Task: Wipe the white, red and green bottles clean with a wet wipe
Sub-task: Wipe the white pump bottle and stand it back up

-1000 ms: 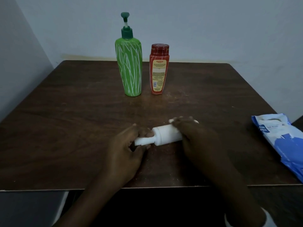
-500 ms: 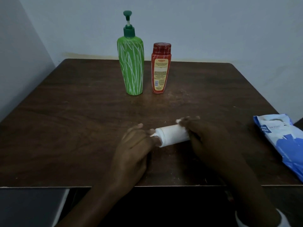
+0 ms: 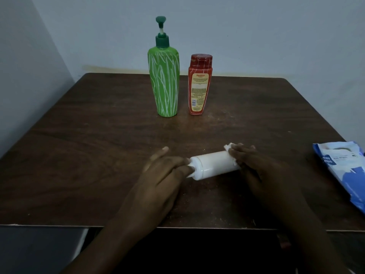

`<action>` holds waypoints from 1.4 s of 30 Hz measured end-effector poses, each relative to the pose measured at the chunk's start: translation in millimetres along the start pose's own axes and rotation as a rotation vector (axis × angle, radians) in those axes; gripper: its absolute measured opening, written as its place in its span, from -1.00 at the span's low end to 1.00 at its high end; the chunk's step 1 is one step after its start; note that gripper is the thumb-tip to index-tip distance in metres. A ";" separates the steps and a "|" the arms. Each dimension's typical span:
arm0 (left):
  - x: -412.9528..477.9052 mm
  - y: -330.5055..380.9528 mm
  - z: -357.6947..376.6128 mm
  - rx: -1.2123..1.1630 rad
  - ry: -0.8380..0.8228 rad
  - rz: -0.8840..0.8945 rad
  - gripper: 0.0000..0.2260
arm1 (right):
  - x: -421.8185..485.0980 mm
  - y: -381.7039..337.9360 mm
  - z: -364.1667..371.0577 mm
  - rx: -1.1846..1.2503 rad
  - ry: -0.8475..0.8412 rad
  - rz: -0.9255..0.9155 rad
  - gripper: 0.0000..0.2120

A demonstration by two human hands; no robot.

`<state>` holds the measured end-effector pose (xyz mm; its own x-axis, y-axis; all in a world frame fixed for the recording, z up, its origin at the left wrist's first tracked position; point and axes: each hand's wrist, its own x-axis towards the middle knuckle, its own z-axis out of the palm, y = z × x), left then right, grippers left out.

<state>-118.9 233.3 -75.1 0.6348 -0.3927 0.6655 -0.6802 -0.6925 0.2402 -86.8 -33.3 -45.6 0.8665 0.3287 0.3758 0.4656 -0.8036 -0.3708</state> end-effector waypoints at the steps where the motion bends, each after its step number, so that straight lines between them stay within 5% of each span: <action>1: 0.6 -1.4 0.5 0.003 -0.008 -0.039 -0.66 | -1.1 -0.5 1.1 0.003 0.021 -0.004 -0.44; 5: 6.0 4.5 -5.6 -0.152 0.042 -0.427 -0.43 | -2.4 -0.5 5.3 0.027 0.061 -0.013 -0.44; 9: 16.4 13.2 -10.1 -0.897 0.012 -1.023 -0.30 | -3.9 -1.5 10.7 0.037 0.075 0.011 -0.50; 13: 24.4 10.8 -14.0 -1.305 0.137 -1.229 -0.41 | -4.5 -3.5 11.1 0.057 0.087 0.000 -0.47; 20: 29.6 4.7 -9.8 -1.280 0.088 -1.287 -0.61 | -8.1 -8.7 11.0 0.016 0.075 0.008 -0.47; 26: 18.6 12.4 -3.7 -1.080 0.135 -1.148 -0.72 | -0.5 -25.4 17.7 -0.027 0.138 0.109 -0.55; 32: 14.4 15.1 -3.2 -1.034 0.138 -1.072 -0.70 | -2.5 -63.5 40.6 0.010 -0.002 -0.219 -0.57; 38: 15.1 16.0 -1.7 -0.918 0.165 -0.986 -0.60 | 5.2 -16.2 -6.1 -0.079 -0.047 0.216 -0.51; 42: 13.8 16.5 0.7 -0.889 0.175 -0.936 -0.55 | 4.2 -29.3 3.4 -0.113 -0.061 0.202 -0.48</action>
<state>-121.1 216.1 -62.5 0.9871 0.1489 0.0584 -0.0595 0.0027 0.9982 -96.2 -6.8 -36.0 0.9510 0.1821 0.2499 0.2613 -0.9055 -0.3343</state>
